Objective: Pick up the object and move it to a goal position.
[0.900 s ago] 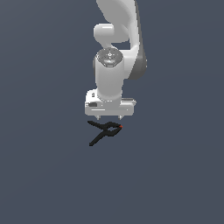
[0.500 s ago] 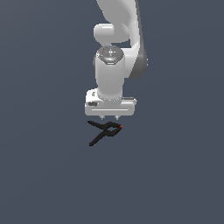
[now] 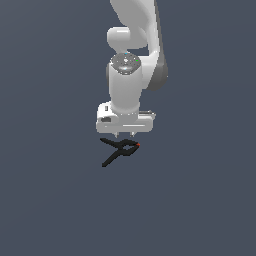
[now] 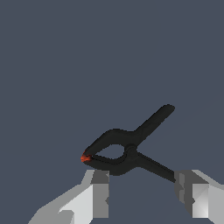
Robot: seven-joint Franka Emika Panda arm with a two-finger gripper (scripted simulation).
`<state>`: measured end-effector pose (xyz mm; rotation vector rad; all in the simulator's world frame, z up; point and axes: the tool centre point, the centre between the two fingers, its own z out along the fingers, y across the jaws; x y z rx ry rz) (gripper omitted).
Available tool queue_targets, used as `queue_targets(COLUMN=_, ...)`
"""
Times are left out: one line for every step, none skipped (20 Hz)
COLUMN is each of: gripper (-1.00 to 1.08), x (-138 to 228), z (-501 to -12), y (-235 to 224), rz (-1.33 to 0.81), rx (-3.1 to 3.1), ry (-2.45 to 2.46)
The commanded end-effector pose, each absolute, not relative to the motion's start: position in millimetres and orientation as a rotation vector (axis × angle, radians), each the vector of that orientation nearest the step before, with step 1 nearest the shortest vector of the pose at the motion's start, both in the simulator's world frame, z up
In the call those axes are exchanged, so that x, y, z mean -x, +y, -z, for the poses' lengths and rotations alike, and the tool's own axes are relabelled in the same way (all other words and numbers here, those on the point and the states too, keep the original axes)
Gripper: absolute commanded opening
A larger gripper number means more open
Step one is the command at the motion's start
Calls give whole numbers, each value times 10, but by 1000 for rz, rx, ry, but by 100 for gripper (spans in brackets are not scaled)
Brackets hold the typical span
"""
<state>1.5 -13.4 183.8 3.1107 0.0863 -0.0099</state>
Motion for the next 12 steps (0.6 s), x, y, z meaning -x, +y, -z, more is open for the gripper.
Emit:
queue_targets(gripper=28, x=-4, z=-1807, y=-162, rz=16, rx=-3105, ry=122)
queue_targets(gripper=28, x=2, z=-1791, y=-177, rz=20, rx=-3102, ry=142)
queue_targets(gripper=28, x=9, z=-1774, y=-192, rz=23, rx=-3099, ry=163)
queue_targets(gripper=28, x=16, z=-1755, y=-209, rz=27, rx=-3095, ry=186)
queue_targets(gripper=28, x=25, z=-1735, y=-228, rz=32, rx=-3091, ry=211)
queue_targets(gripper=28, x=34, z=-1713, y=-248, rz=37, rx=-3086, ry=238)
queue_targets(gripper=28, x=43, z=-1689, y=-269, rz=42, rx=-3081, ry=267)
queue_targets(gripper=28, x=54, z=-1664, y=-292, rz=48, rx=-3075, ry=299)
queue_targets(gripper=28, x=66, z=-1637, y=-316, rz=54, rx=-3068, ry=332)
queue_targets(gripper=28, x=78, z=-1608, y=-341, rz=61, rx=-3061, ry=367)
queue_targets(gripper=28, x=91, z=-1578, y=-368, rz=69, rx=-3053, ry=405)
queue_targets(gripper=28, x=106, z=-1546, y=-396, rz=77, rx=-3044, ry=444)
